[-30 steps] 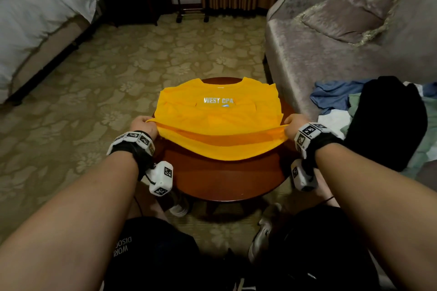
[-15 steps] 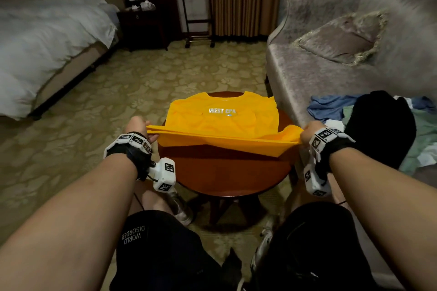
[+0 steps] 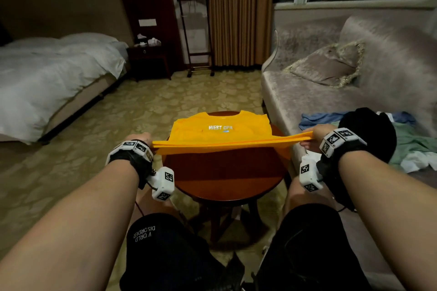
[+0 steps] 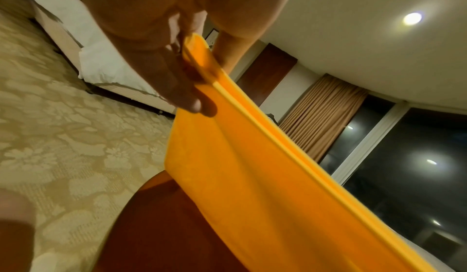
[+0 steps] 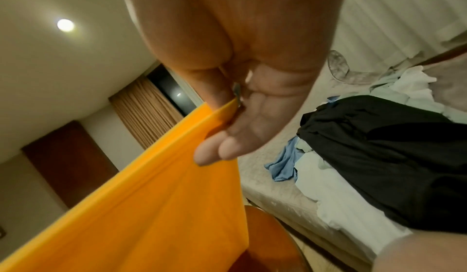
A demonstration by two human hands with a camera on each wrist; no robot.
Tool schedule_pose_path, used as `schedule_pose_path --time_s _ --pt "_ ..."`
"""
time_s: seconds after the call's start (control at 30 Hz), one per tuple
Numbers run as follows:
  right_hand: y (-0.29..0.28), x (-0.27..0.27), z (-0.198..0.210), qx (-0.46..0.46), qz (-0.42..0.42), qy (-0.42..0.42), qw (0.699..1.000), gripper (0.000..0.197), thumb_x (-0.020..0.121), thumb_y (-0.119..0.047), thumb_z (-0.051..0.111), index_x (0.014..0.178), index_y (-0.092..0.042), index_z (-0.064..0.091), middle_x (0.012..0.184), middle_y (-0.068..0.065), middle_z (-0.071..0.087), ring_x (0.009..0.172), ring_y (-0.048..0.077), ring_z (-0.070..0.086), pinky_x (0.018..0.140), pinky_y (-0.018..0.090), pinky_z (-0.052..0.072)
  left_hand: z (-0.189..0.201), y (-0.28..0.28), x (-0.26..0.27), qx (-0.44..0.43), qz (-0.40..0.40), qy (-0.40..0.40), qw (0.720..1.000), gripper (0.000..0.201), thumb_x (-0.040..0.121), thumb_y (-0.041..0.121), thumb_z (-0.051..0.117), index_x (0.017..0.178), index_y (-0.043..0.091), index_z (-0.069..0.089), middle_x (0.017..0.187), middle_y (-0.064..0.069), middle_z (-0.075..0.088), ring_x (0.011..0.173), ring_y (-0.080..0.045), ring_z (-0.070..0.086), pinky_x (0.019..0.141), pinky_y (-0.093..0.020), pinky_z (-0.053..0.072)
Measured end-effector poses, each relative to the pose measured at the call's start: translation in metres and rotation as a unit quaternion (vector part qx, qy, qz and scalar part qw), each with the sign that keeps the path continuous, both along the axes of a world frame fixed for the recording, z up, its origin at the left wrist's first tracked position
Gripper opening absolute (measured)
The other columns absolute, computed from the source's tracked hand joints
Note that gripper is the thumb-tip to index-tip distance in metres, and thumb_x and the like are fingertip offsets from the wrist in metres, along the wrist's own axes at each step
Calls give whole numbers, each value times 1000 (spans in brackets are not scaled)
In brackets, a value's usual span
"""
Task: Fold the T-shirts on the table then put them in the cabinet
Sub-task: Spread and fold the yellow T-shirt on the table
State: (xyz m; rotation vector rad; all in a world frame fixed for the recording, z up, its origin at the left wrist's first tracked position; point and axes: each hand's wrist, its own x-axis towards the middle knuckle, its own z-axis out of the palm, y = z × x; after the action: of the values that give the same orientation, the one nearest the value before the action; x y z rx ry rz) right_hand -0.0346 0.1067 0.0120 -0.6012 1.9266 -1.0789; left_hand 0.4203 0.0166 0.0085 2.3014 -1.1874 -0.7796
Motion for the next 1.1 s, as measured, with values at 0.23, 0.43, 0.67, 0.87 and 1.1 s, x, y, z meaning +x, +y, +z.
schedule_pose_path --time_s 0.23,0.43,0.67,0.87,1.1 --pt "16 18 38 -88 -46 25 995 9 88 -3 50 82 -1 57 73 18 60 56 27 63 69 39 56 33 33 -3 -111 12 146 983 12 70 15 60 71 4 63 72 -14 69 67 -28 69 74 -37 58" --pt "19 16 60 -114 14 188 976 11 92 -12 57 86 -5 64 98 14 67 100 31 64 90 34 50 70 68 -7 -181 14 291 939 13 87 -6 49 95 -12 57 79 -15 59 62 -19 57 63 -27 53" --pt "42 21 90 -218 -29 169 961 22 80 -1 63 96 -11 73 99 11 69 96 29 66 91 41 54 103 81 6 -281 -45 280 917 29 89 0 59 118 -4 62 67 4 50 56 -6 47 43 -9 45" --pt "57 18 109 -246 -28 171 953 15 81 0 63 86 -9 73 76 9 72 93 34 67 90 47 54 119 80 18 -312 -10 293 904 11 90 2 56 94 -5 64 61 -5 63 51 -6 62 70 -25 57" --pt "89 35 129 -226 -22 243 943 32 87 5 52 114 -1 67 112 20 66 100 31 61 86 35 50 129 101 8 -312 -19 306 899 29 95 27 56 112 7 66 120 -11 63 113 -29 58 94 -34 46"
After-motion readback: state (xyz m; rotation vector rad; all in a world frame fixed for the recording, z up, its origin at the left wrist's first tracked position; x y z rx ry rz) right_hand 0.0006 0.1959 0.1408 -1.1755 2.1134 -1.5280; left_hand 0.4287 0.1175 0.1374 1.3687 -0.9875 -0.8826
